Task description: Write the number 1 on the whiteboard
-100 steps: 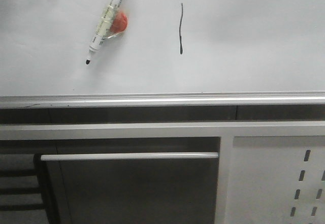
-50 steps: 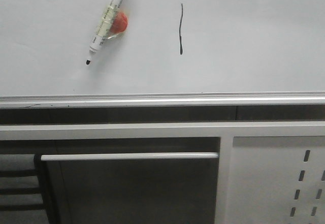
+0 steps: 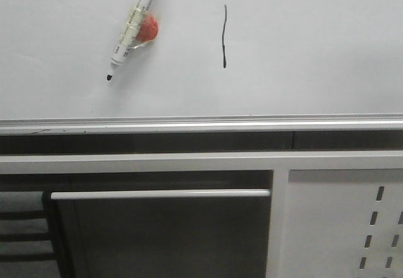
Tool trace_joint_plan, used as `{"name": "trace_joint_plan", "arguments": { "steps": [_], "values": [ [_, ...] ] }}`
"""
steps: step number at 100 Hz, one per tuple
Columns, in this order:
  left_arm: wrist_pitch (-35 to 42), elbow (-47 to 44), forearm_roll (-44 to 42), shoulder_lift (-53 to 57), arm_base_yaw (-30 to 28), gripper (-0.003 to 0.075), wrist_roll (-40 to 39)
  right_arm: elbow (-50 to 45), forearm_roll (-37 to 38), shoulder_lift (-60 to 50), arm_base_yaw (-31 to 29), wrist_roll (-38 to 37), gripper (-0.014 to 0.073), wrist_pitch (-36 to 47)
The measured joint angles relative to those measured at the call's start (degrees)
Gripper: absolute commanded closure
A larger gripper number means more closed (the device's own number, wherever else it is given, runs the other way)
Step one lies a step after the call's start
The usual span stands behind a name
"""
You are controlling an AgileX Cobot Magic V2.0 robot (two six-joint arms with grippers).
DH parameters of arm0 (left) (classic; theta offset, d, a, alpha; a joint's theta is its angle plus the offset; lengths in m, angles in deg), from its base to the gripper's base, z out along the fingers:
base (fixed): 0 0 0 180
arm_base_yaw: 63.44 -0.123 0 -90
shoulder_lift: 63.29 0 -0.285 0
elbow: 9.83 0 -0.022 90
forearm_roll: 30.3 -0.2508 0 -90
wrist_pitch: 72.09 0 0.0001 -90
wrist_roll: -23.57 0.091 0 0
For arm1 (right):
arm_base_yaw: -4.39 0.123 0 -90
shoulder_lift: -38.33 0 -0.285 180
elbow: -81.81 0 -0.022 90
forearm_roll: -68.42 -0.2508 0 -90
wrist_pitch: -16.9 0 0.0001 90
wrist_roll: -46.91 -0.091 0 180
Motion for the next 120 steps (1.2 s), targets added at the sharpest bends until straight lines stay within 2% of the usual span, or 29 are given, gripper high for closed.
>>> {"name": "trace_joint_plan", "arguments": {
  "steps": [25,120],
  "values": [
    [0.00,-1.13,0.00,2.74,0.00,0.0741,-0.37,-3.21,-0.31,-1.25,0.00,0.00,0.0658,0.41],
    [0.00,-1.13,0.08,2.74,0.00,0.0741,-0.37,-3.29,-0.44,-1.25,0.00,0.11,0.0658,0.70]
  ]
}}
